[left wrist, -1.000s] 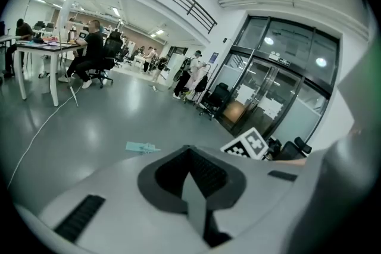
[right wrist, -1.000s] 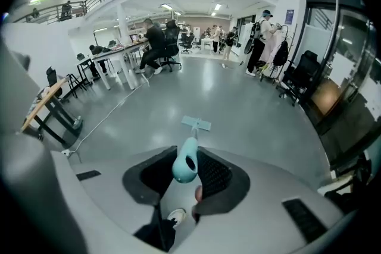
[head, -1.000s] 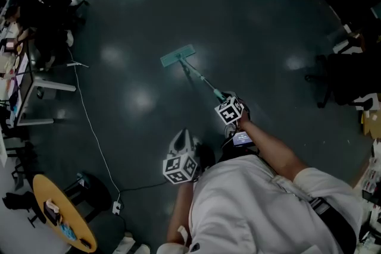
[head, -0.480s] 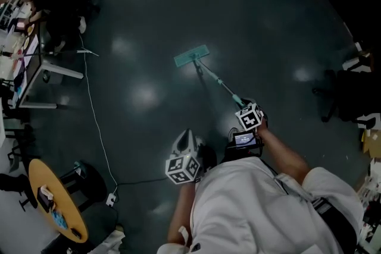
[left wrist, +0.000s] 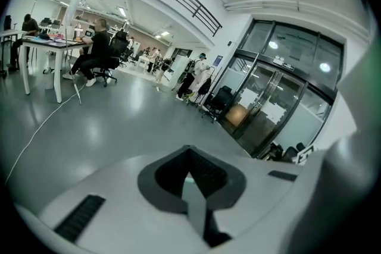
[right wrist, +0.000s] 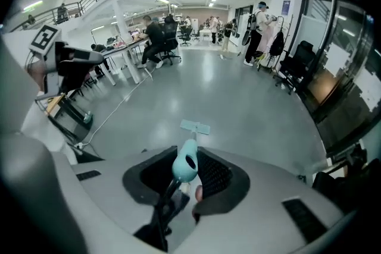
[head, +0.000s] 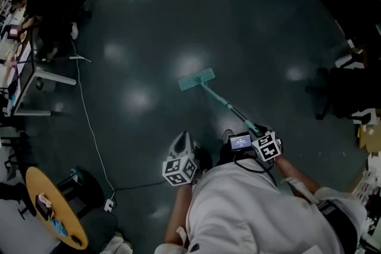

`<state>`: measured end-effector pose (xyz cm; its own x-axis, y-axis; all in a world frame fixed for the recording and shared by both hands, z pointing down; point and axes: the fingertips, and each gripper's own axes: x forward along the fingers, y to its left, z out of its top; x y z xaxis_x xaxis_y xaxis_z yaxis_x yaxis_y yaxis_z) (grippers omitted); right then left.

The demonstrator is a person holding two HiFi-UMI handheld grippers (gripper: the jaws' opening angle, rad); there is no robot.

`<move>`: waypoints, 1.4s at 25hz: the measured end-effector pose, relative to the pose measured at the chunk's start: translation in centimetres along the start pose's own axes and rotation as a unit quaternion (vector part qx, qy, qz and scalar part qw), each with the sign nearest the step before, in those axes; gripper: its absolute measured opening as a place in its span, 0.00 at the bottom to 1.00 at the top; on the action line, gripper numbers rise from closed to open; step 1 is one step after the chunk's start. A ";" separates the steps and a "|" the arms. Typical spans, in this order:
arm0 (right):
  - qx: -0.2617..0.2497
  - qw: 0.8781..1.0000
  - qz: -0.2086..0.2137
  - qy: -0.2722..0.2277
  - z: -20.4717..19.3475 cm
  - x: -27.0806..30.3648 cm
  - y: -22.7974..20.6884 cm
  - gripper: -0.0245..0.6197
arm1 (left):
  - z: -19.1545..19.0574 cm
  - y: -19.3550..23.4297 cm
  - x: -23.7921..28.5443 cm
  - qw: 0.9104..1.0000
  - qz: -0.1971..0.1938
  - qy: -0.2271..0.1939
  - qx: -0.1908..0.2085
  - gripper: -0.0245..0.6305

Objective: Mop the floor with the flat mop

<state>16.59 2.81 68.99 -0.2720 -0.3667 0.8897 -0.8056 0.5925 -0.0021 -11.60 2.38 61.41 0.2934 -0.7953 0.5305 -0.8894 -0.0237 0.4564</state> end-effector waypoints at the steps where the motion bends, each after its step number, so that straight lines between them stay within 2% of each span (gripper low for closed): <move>1: -0.002 1.000 -0.001 -0.014 1.6 1.4 -0.4 0.21 | -0.2 -0.1 -0.1 1.000 0.002 0.000 0.000 0.04; 6: -0.017 0.999 -0.006 -0.047 10.6 11.3 -2.8 0.21 | -0.9 0.1 -1.4 1.000 0.027 -0.005 -0.011 0.04; 9: -0.021 0.998 -0.024 -0.046 15.9 16.7 -4.3 0.21 | -1.1 0.9 -2.6 0.999 0.045 -0.012 -0.020 0.04; 12: -0.022 0.998 -0.028 -0.046 19.2 19.5 -4.2 0.21 | -1.4 2.2 -4.0 0.997 0.064 -0.017 -0.026 0.04; 14: -0.032 0.998 -0.027 -0.050 19.8 19.3 -3.3 0.21 | -1.4 3.2 -4.7 0.997 0.071 -0.021 -0.032 0.04; 16: -0.036 0.998 -0.023 -0.045 18.4 18.3 -2.6 0.21 | -1.2 4.0 -4.9 0.996 0.072 -0.025 -0.037 0.04; 18: -0.028 0.999 -0.015 -0.029 14.7 16.6 -2.1 0.21 | -0.9 4.1 -4.5 0.997 0.067 -0.027 -0.042 0.04; 21: -0.015 1.000 0.000 0.000 8.3 11.0 -0.9 0.21 | -0.2 3.3 -3.5 0.998 0.046 -0.029 -0.033 0.04; 23: -0.017 1.000 0.007 0.004 6.0 6.0 0.2 0.21 | 0.5 2.8 -2.7 0.999 0.030 -0.031 -0.023 0.04; 27: -0.005 1.000 0.011 0.007 3.0 -0.1 1.8 0.21 | 0.8 1.9 -1.3 0.999 0.005 -0.026 -0.017 0.04; 30: 0.001 1.000 0.007 0.004 2.2 -0.7 1.6 0.21 | 0.7 0.5 -0.3 1.000 -0.013 -0.024 -0.015 0.04; 35: -0.010 1.000 0.004 -0.016 3.1 -0.9 0.9 0.21 | 0.9 -1.8 0.2 0.999 -0.029 -0.029 0.000 0.04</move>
<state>14.47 1.38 66.78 -0.2943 -0.3842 0.8751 -0.7932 0.6089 0.0006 -10.27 1.67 60.08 0.3232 -0.8260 0.4617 -0.8719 -0.0703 0.4846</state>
